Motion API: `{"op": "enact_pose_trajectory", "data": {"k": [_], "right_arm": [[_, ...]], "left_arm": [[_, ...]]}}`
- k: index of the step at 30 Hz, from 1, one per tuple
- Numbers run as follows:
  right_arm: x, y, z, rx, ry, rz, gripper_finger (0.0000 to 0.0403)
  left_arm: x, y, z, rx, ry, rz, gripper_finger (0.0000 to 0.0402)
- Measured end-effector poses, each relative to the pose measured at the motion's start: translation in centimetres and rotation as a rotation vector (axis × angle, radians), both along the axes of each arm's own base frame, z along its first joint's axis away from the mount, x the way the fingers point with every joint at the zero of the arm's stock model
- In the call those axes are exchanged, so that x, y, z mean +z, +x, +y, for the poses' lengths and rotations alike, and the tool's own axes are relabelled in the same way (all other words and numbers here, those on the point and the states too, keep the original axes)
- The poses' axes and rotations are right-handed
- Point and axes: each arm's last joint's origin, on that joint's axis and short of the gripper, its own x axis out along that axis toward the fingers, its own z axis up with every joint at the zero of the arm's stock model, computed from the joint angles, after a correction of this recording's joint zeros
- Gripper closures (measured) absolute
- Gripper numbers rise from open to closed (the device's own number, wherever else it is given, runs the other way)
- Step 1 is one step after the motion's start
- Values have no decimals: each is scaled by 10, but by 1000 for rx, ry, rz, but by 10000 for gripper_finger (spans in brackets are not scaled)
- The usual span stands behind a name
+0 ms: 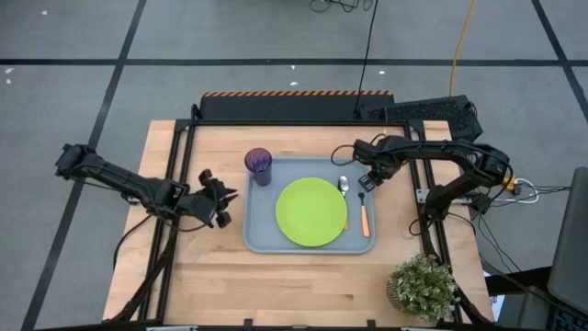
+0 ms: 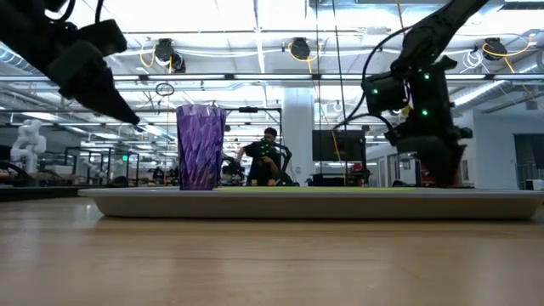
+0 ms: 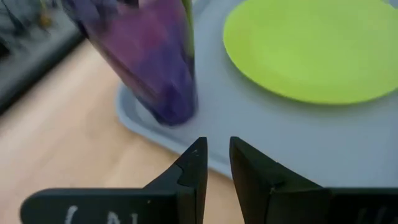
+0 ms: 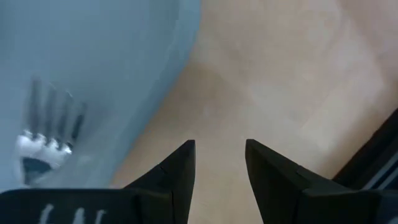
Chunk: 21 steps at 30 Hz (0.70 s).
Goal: Pick and place plate/cup/fork/spoon on tray
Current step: Adjust the gray serving tray to the center of the table
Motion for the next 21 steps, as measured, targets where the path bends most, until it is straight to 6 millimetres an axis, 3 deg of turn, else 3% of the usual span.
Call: {"op": "enact_pose_trajectory", "data": {"k": [6, 21], "right_arm": [[-13, -6, 12, -18, 10, 32, 268], [-16, 11, 16, 31, -31, -111, 268]], "left_arm": [[1, 1, 2, 16, 106, 2, 330], [2, 1, 2, 25, 117, -1, 330]]}}
